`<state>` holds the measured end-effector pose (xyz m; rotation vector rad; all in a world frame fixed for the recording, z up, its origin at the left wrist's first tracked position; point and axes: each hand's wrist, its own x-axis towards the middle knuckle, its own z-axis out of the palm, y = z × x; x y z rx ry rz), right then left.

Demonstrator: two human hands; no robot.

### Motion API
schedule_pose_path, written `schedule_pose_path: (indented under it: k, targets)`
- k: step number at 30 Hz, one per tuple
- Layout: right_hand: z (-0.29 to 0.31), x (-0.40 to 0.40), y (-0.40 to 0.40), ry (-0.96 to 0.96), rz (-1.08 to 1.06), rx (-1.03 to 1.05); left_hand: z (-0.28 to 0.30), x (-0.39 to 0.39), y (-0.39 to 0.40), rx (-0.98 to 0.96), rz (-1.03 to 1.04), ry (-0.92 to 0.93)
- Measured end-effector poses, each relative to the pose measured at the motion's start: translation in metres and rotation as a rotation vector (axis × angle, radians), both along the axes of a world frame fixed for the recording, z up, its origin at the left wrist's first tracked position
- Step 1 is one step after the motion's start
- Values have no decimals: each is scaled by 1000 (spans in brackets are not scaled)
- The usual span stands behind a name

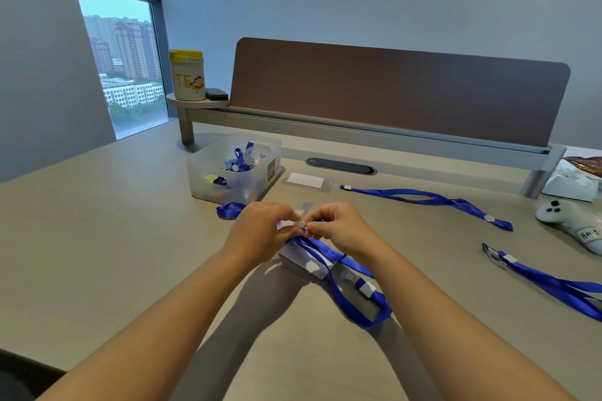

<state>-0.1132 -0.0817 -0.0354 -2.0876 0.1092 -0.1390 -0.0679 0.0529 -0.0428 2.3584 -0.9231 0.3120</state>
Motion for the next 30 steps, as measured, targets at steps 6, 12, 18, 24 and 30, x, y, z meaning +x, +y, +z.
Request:
schedule_pose_path:
  k: [6,12,18,24,30]
  targets:
    - [-8,2,5,-84,-30,-92,0,2,0,-23,2,35]
    - [-9,2,7,-127,-63,-108,-2,3,-2,-56,-8,67]
    - [-10,4,8,-134,-91,-121,-6,6,-6,-141,14,101]
    - [-11,4,3,-114,-57,-93,0,13,-3,-180,-60,223]
    - [1,5,-13,-33,-6,76,7,13,1,-152,-199,475]
